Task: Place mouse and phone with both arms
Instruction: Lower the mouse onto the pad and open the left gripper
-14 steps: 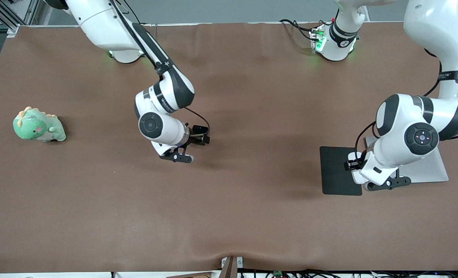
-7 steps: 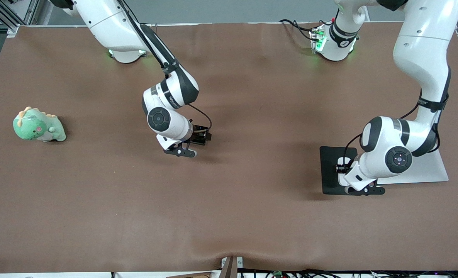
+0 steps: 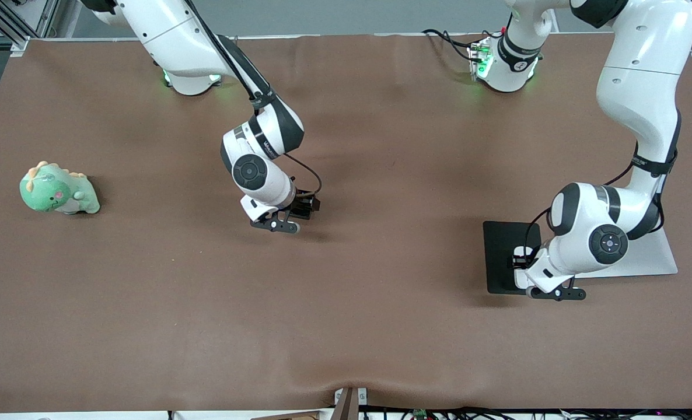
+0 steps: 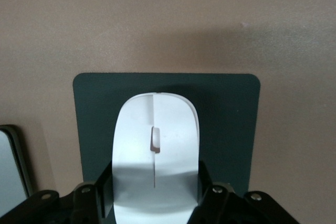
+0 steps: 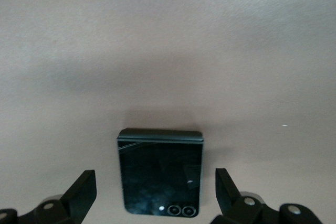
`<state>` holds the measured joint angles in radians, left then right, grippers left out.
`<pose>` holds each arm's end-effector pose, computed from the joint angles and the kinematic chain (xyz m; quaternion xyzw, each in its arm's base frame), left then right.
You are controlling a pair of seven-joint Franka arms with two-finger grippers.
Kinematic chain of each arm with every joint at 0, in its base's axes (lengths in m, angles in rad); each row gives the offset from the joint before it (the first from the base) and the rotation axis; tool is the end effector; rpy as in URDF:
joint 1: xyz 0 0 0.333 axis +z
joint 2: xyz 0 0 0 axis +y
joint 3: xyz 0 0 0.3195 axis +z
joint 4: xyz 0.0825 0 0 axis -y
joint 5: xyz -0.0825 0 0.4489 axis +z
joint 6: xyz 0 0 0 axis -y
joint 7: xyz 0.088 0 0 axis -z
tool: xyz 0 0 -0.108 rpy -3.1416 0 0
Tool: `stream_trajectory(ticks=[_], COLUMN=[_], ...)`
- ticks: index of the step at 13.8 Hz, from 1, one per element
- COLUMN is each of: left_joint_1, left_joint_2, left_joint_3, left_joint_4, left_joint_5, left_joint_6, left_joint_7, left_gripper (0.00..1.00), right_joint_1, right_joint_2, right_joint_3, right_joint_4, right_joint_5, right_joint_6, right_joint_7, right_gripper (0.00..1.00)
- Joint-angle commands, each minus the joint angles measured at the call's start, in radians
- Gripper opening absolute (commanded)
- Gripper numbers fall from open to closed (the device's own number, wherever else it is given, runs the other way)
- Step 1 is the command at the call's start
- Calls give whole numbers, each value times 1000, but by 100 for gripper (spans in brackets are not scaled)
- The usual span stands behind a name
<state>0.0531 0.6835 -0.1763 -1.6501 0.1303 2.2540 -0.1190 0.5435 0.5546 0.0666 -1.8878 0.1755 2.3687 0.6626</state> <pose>0.7240 -0.0756 0.1698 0.9990 -0.0274 -0.0339 0.0030 0.5487 0.3856 0.1575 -0.9918 0.0953 0.0752 0.0396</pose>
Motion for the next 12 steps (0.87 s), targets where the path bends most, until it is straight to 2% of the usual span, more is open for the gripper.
stream_trajectory(ticks=[1,5,6,7,8,12], left_joint_1=[-10,-19,-18,-13,-15,-4], left_joint_2=[31,71,76,73,71,30], left_joint_3=[-3,0,-2,-2,-2,-6], left_joint_4=[13,18,18,16,16,9], left_joint_5=[-14,-6,-5,-11,-14,-15], left_joint_6=[39,119,131,131,130,104], left_joint_7=[9,-5,-8,-8,-13,-14], left_gripper=[0,0,23,66,100,100], right_joint_1=[18,26,29,35,35,44], right_joint_2=[-21,-15,-12,-7,-5,-2], right_joint_3=[-8,-7,-7,-7,-7,-8], right_joint_4=[-27,-27,-27,-27,-27,-33], right_joint_5=[-59,-59,-59,-59,-59,-59], right_joint_6=[9,23,29,39,43,44], right_joint_7=[86,117,121,123,124,134], right_gripper=[100,100,100,100,100,100])
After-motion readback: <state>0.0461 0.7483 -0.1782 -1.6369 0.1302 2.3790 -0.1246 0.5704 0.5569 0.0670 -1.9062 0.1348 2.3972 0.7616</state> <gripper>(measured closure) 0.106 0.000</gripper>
